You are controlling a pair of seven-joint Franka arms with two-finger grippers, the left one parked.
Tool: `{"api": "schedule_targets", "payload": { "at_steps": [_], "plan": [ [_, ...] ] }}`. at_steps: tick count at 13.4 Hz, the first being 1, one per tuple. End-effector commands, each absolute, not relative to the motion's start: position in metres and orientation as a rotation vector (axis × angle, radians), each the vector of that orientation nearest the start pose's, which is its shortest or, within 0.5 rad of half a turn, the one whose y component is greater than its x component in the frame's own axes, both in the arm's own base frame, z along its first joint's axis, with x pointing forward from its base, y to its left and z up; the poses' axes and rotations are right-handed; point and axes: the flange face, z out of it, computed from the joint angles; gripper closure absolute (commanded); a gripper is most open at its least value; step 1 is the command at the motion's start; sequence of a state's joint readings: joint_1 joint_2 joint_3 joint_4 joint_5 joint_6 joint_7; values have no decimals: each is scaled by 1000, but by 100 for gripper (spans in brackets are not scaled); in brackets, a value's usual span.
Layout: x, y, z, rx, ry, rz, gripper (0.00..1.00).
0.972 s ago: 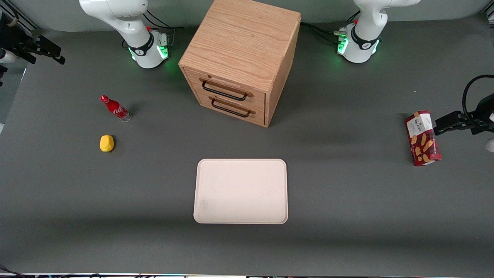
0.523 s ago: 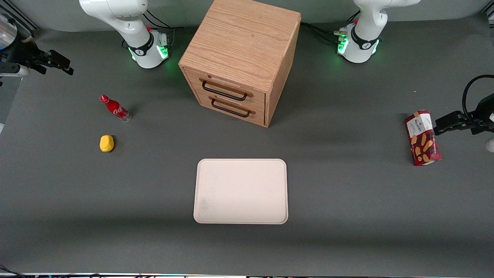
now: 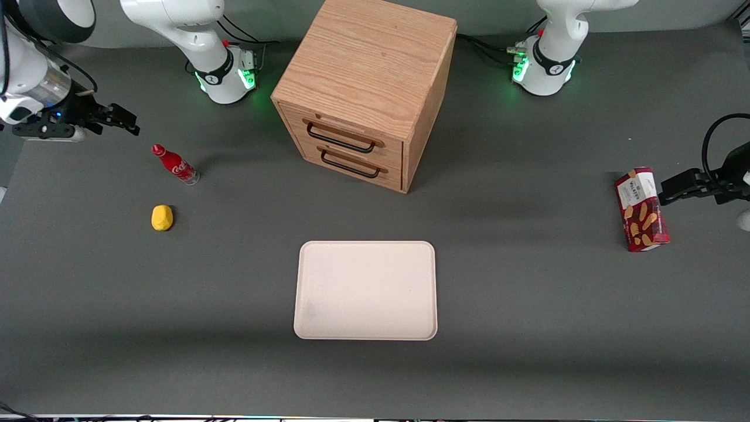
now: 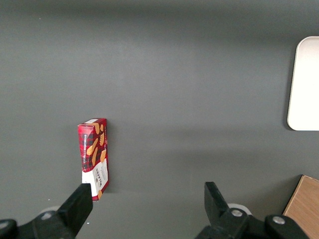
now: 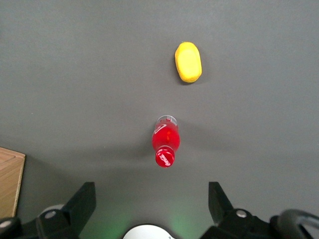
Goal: Place coke bottle on tray
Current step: 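Move the open right gripper down over the red Coca-Cola bottle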
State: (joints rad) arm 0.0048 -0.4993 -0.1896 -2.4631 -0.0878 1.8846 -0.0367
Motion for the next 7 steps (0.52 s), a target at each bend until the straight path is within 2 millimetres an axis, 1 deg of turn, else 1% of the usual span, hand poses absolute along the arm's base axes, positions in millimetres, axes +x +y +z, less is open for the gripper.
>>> {"api": "schedule_targets", "payload": {
  "at_steps": [1, 2, 7],
  "plan": [
    [367, -78, 430, -3131, 109, 85, 0],
    [363, -81, 419, -3127, 127, 78, 0],
    [354, -81, 372, -3116, 141, 40, 0]
  ]
}}
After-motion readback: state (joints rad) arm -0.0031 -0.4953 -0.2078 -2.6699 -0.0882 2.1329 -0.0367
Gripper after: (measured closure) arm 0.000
